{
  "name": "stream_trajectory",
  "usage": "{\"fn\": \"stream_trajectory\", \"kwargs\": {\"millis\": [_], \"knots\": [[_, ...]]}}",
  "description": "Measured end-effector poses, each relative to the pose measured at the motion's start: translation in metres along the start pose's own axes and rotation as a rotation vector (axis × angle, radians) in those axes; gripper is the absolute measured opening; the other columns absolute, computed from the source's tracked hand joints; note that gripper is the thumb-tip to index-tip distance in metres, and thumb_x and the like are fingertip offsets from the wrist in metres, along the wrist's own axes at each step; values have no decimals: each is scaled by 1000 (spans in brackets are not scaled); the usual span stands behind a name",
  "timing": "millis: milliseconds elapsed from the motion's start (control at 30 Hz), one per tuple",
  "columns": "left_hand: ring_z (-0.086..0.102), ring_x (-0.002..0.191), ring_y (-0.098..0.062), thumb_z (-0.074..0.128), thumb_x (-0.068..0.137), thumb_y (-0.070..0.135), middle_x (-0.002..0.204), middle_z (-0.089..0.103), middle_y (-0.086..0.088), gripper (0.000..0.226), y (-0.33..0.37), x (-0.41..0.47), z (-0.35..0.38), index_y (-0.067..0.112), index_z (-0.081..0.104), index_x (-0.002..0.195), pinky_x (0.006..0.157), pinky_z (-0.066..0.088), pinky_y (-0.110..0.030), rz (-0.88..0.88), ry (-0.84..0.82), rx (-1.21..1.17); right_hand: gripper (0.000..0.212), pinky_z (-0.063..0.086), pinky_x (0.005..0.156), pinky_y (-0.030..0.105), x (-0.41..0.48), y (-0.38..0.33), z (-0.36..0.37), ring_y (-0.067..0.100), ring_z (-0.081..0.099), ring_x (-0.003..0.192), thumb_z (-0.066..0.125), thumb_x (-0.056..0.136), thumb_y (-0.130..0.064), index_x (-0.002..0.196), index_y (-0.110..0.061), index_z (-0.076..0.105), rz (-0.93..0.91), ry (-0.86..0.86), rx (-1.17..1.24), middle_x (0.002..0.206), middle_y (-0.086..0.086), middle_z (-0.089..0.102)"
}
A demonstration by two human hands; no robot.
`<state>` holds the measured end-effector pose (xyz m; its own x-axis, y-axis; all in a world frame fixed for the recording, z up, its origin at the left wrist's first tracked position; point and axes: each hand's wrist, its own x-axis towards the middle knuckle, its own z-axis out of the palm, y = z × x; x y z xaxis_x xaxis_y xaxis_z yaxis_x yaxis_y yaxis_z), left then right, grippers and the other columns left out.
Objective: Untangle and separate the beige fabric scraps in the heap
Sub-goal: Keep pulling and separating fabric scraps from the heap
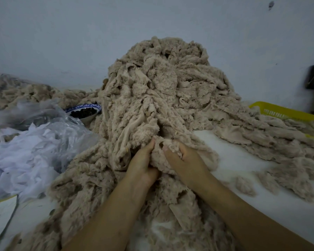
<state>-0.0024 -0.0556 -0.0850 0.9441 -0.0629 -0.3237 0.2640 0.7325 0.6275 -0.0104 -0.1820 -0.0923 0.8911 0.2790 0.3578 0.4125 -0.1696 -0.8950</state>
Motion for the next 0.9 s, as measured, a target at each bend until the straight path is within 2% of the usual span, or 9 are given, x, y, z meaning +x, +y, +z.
{"fn": "stream_trajectory", "kwargs": {"millis": [133,267,400,500,633,700,767,833,900], "knots": [[76,72,-29,54,102,28,90,76,-19,32,0,3,2,2,71,99,60,57,-36,-1,59,-17,16,49,75,8,-1,-2,0,-9,65,93,53,101,-35,94,-42,66,32,18,32,98,-28,70],[75,72,-30,52,99,13,97,75,-22,25,6,5,0,-1,71,108,55,59,-34,13,107,-28,19,49,69,9,-2,-5,0,-11,62,91,51,95,-47,88,-57,64,-17,70,8,94,-28,69],[66,111,-36,51,100,13,121,68,-23,31,2,8,4,0,65,125,83,56,-45,38,133,-28,14,42,64,0,1,-1,-5,-19,59,77,52,101,-37,97,-39,65,-10,181,44,73,-23,65],[62,117,-36,49,101,13,126,66,-21,33,2,12,1,1,63,129,91,54,-46,58,161,-17,32,40,59,5,0,-3,-2,-9,53,59,50,102,-33,74,-45,58,-31,207,18,61,-24,58],[61,120,-33,52,101,14,130,65,-17,33,1,17,-1,6,61,132,105,48,-48,92,172,-57,19,41,59,6,-2,-2,-5,-7,55,59,49,101,-37,94,-38,67,-33,286,66,60,-22,60],[62,119,-31,53,102,20,130,65,-15,34,4,20,-3,9,60,133,101,51,-47,152,193,-118,16,34,45,7,-5,-7,-7,-2,41,43,49,102,-36,108,-48,59,-56,357,114,44,-18,44],[65,111,-29,56,102,23,126,67,-13,31,4,20,-4,13,62,131,88,58,-43,170,198,-141,15,33,45,5,-2,-7,-14,-4,41,50,49,102,-37,108,-31,62,-30,436,163,49,-22,41],[69,90,-24,60,99,24,112,72,-10,23,2,21,-7,14,68,118,61,62,-32,161,231,-145,41,40,72,3,7,3,-24,1,49,85,48,100,-45,128,-17,56,33,495,237,80,-21,48],[65,64,-15,60,100,25,100,71,-7,16,2,23,-9,14,68,108,43,53,-22,172,219,-164,46,37,92,23,14,11,-30,8,47,102,46,97,-53,133,-25,49,69,500,296,102,-10,45]]}}
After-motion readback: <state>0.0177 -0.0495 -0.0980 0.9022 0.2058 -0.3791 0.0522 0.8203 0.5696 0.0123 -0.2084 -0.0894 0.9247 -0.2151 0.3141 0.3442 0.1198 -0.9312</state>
